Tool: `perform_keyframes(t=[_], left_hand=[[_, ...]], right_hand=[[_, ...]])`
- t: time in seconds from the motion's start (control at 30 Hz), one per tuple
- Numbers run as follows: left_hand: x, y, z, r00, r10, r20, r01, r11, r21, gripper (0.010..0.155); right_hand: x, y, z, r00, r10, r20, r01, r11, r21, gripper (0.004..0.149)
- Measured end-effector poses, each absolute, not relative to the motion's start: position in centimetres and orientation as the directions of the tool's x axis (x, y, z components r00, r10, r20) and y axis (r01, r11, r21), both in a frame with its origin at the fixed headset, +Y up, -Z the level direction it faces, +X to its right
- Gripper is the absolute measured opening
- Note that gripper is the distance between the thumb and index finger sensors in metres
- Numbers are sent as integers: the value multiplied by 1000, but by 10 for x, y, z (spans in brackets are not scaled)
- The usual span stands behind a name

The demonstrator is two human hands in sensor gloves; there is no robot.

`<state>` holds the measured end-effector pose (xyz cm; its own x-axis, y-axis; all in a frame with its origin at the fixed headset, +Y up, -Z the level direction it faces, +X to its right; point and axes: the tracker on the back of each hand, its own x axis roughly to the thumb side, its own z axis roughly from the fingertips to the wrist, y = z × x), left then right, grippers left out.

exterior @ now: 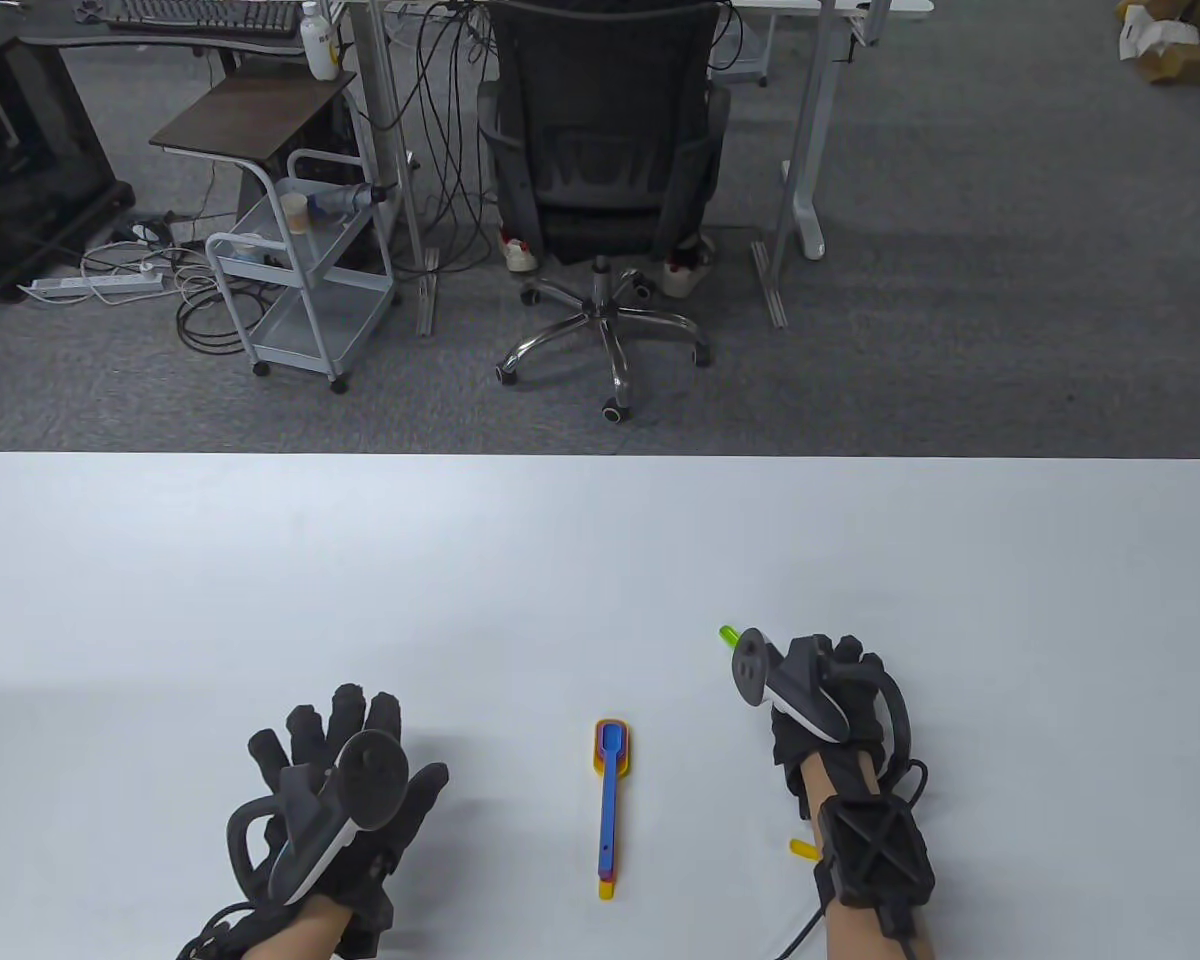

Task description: Nest measuring spoons

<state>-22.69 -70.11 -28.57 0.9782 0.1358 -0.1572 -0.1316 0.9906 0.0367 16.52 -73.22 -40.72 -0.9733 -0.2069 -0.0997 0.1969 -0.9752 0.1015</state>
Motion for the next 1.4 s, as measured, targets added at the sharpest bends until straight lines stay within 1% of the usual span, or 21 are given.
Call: perform_keyframes(t=[0.3,0.87,1.03,1.23,1.4], left_hand=[[-227,-701,-286,978,132,-162,-128,991,34,86],[-228,-701,-286,977,125,-171,-121,992,31,86],[-227,-701,-285,978,122,-172,-119,993,29,86],[-228,-700,-285,977,127,-172,-123,992,34,86],[-228,-700,-286,977,127,-173,-123,992,34,86]], right_hand=[[154,-710,-394,-969,-219,-110,209,-973,98,44],[119,-667,-348,-979,-178,-95,169,-981,96,44],[108,-661,-333,-985,-132,-116,117,-985,124,44],[91,-656,-317,-984,-133,-117,115,-982,148,44],[74,-655,-306,-988,-101,-113,80,-981,177,45]])
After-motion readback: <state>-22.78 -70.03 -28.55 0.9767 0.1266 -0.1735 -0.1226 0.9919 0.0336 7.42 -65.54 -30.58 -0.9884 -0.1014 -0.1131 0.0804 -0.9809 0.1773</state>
